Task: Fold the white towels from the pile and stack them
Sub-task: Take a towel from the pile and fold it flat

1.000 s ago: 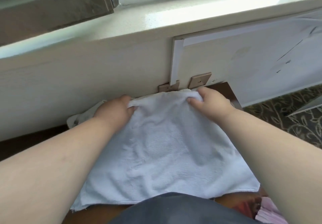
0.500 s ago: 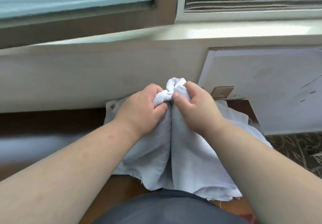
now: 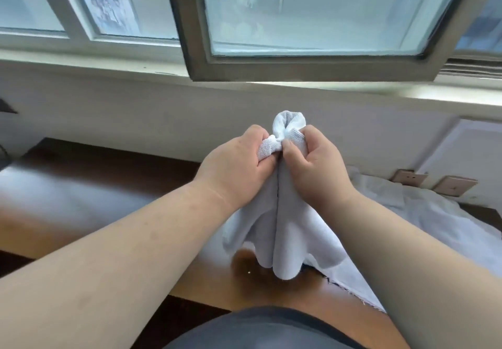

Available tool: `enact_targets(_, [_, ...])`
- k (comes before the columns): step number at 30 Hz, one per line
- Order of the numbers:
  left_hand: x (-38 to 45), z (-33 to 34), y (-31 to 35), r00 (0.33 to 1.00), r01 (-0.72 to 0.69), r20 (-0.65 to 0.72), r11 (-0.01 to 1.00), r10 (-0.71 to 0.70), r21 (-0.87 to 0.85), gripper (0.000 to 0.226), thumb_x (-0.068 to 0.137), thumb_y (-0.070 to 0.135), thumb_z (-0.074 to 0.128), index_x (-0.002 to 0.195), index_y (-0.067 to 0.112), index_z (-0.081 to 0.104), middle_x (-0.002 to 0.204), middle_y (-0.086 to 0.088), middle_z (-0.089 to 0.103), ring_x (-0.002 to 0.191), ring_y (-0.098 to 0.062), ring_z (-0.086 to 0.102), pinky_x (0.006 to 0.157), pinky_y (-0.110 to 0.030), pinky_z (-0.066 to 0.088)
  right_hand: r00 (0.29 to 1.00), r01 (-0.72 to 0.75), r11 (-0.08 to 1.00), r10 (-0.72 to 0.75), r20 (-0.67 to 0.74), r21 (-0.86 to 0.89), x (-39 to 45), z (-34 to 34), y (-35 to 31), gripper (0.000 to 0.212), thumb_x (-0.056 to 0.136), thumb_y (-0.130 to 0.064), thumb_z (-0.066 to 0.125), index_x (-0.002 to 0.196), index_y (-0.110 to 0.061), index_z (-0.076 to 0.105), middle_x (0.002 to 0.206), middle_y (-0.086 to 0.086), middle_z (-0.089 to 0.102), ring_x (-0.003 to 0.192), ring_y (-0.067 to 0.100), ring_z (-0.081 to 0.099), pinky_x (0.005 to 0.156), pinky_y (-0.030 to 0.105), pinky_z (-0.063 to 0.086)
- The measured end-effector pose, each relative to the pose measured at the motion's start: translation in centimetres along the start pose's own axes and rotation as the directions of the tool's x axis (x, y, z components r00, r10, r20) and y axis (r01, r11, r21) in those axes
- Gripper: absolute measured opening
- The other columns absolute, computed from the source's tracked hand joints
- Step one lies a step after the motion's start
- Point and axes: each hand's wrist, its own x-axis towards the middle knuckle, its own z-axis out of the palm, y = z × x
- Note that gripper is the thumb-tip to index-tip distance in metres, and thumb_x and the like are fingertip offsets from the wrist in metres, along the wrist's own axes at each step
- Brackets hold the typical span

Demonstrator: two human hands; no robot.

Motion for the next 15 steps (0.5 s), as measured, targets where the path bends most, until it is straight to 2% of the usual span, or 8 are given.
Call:
enact_targets(4, [-3.6,-6.7,-7.0,1.000,0.006,0.007,0.993,-0.007,0.117,0.029,0.097,0.047,0.044,0.115,0.024,0.042,0.074,0.015,0.042,0.072,-0.018,0.048,0.059,-0.032,0.032,0.999,0.029,0.998,-0.028,-0.020,0.057,-2.0,9.5,-5.7,0.037,0.082,-0.051,0.049,0.075,-0.016,0.040,0.061,-0.011,0.039,0.056,0.008,0.036,0.056,0.037,0.040])
enact_targets(7, [-5.7,-11.3,-12.1,1.000,0.021,0.005,0.981,-0.022,0.191,0.032,0.098,0.046,0.041,0.118,0.021,0.040,0.081,0.013,0.046,0.069,-0.018,0.047,0.055,-0.031,0.031,1.000,0.030,0.997,-0.030,-0.006,0.071,-3.0,15.9,-9.7,0.039,0.083,-0.052,0.047,0.078,-0.014,0.042,0.065,-0.006,0.043,0.058,0.009,0.040,0.060,0.041,0.044])
enact_targets(11, [-7.9,-16.1,-18.1,0.994,0.105,-0.040,0.970,-0.099,0.220,0.032,0.098,0.049,0.040,0.116,0.022,0.039,0.076,0.013,0.044,0.066,-0.018,0.047,0.055,-0.033,0.034,0.998,0.046,0.996,-0.048,0.031,0.076,-3.6,23.2,-13.9,0.035,0.086,-0.050,0.048,0.079,-0.017,0.043,0.066,-0.005,0.048,0.060,0.010,0.045,0.064,0.040,0.046])
enact_targets(15, [-9.1,-18.9,-23.3,0.985,0.163,-0.107,0.947,-0.138,0.279,0.030,0.098,0.050,0.039,0.112,0.023,0.038,0.077,0.012,0.045,0.068,-0.022,0.052,0.053,-0.032,0.032,0.993,0.073,0.994,-0.080,0.089,0.083,-3.3,29.2,-16.3,0.028,0.089,-0.051,0.047,0.075,-0.029,0.039,0.064,-0.010,0.048,0.059,0.008,0.047,0.061,0.041,0.046])
